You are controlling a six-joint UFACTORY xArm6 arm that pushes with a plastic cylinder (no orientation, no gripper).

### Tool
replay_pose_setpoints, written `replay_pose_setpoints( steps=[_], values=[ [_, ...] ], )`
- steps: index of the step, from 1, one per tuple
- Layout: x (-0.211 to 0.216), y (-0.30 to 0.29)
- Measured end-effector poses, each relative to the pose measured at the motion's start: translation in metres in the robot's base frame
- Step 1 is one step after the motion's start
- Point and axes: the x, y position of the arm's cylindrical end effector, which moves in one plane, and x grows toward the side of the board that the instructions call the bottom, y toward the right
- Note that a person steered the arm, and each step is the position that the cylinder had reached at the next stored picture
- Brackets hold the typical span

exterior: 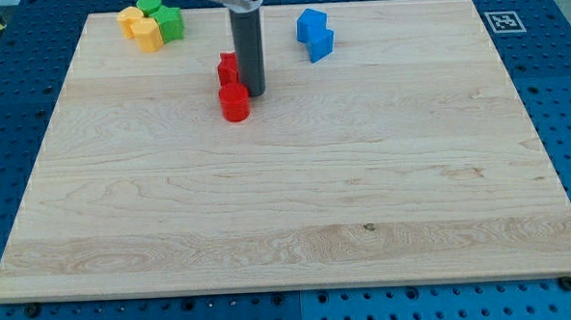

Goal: Push the red star into the red circle

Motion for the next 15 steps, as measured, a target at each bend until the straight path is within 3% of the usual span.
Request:
replay_pose_setpoints(
  steps=[1, 3, 6, 7, 8, 10, 15],
  values=[
    [0.031, -0.017],
    [0.029, 0.020],
    [-0.089, 0.020],
    [-0.100, -0.011],
    [-0.100, -0.043],
    [-0.099, -0.021],
    [-0.027, 0.036]
  ],
)
